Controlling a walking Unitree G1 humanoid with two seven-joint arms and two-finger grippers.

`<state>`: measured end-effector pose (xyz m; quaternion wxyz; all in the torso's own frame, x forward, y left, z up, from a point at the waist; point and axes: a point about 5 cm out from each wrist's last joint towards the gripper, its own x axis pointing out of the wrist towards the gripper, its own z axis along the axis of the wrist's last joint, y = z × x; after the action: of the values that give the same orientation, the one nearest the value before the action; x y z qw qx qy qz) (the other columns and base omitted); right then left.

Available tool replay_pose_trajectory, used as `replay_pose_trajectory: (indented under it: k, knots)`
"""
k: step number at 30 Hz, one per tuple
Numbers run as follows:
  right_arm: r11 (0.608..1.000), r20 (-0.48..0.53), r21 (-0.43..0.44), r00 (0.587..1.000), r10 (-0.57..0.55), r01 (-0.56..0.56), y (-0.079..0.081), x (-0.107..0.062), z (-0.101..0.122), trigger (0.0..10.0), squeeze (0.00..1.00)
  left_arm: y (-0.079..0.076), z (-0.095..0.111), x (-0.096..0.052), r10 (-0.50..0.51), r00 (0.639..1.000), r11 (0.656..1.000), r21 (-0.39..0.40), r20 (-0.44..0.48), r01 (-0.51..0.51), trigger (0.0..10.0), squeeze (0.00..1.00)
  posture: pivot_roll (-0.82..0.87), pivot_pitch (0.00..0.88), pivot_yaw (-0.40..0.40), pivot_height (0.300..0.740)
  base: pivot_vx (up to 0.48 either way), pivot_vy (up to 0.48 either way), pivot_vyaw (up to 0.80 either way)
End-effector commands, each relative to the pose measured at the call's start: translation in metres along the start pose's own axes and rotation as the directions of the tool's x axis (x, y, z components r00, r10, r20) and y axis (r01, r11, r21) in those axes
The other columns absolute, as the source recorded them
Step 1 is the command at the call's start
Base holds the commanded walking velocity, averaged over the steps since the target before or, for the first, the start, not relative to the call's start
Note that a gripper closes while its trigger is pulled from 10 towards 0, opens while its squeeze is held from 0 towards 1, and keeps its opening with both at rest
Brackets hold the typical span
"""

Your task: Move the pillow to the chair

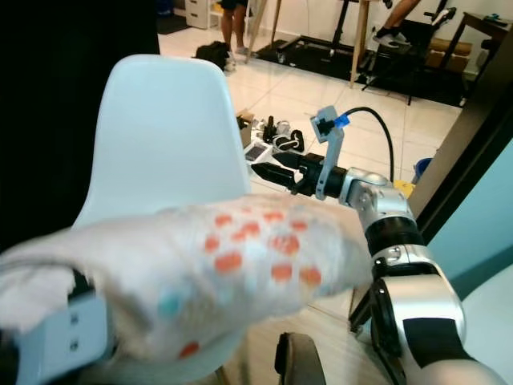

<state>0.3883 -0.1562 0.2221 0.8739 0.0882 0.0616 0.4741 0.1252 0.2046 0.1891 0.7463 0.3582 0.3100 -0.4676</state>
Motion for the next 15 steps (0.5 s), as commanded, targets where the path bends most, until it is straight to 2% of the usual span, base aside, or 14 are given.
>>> replay_pose_trajectory:
  k: [1,2,4,5,6,7,8,9,11,13,14,15]
  knots:
    - [1.0,-0.017,-0.015,1.0,-0.026,0.026,-0.002,-0.001,0.001,10.0,0.0,0.0,-0.009,-0.002,-0.019,0.994,0.999,0.032,-0.106,0.022,10.0,0.0,0.04,0.0,-0.135,0.527,0.0,0.0,0.0]
    - [1.0,-0.017,-0.015,1.0,-0.026,0.026,-0.002,-0.001,0.001,10.0,0.0,0.0,-0.009,-0.002,-0.019,0.994,0.999,0.032,-0.106,0.022,10.0,0.0,0.04,0.0,-0.135,0.527,0.0,0.0,0.0]
    - [0.999,-0.024,-0.015,0.999,-0.038,0.037,-0.003,0.0,0.0,10.0,0.0,-0.006,0.01,0.0,-0.068,0.989,0.997,-0.01,0.131,0.07,10.0,0.0,0.04,0.0,-0.136,0.527,0.0,0.0,0.0]
    - [0.999,-0.026,-0.016,0.999,-0.041,0.04,-0.003,0.001,0.0,10.0,0.0,-0.006,0.019,-0.001,-0.078,0.97,0.997,0.003,0.231,0.079,10.0,0.0,0.04,0.0,-0.136,0.527,0.0,0.0,0.0]
    - [0.999,-0.026,-0.015,0.999,-0.044,0.044,-0.003,0.001,-0.001,10.0,0.0,0.0,0.036,-0.006,-0.038,0.908,0.999,-0.013,0.418,0.048,10.0,0.0,0.05,0.0,-0.136,0.527,0.0,0.0,0.0]
    - [0.999,-0.026,-0.015,0.999,-0.044,0.044,-0.003,0.001,-0.001,10.0,0.0,0.0,0.036,-0.006,-0.038,0.908,0.999,-0.013,0.418,0.048,10.0,0.0,0.05,0.0,-0.136,0.527,0.0,0.0,0.0]
    - [0.999,-0.026,-0.015,0.999,-0.046,0.045,-0.003,0.001,-0.001,10.0,0.0,0.004,0.045,-0.01,-0.011,0.851,0.999,-0.023,0.525,0.027,10.0,0.0,0.05,0.0,-0.136,0.527,0.0,0.0,0.0]
    - [0.999,-0.025,-0.015,0.999,-0.047,0.046,-0.003,0.001,0.0,10.0,0.0,0.01,0.056,-0.019,0.033,0.762,0.999,-0.04,0.646,-0.01,10.0,0.0,0.05,0.0,-0.137,0.527,0.0,0.0,0.0]
    - [0.999,-0.024,-0.014,0.999,-0.047,0.047,-0.003,0.002,0.0,10.0,0.0,0.017,0.066,-0.031,0.09,0.63,0.996,-0.073,0.771,-0.053,10.0,0.0,0.04,0.0,-0.137,0.527,0.0,0.0,0.0]
    - [0.999,-0.023,-0.012,0.999,-0.05,0.049,-0.003,0.002,0.0,10.0,0.0,0.021,0.067,-0.039,0.119,0.553,0.993,-0.099,0.825,-0.065,10.0,0.0,0.04,0.0,-0.137,0.527,0.0,0.0,0.0]
    - [0.999,-0.023,-0.012,0.999,-0.05,0.049,-0.003,0.002,0.0,10.0,0.0,0.021,0.067,-0.039,0.119,0.553,0.993,-0.099,0.825,-0.065,10.0,0.0,0.04,0.0,-0.137,0.527,0.0,0.0,0.0]
    - [0.999,-0.023,-0.012,0.998,-0.053,0.052,-0.004,0.002,0.0,10.0,0.0,0.021,0.068,-0.043,0.123,0.494,0.992,-0.114,0.861,-0.049,10.0,0.0,0.04,0.0,-0.134,0.527,0.0,0.0,0.0]
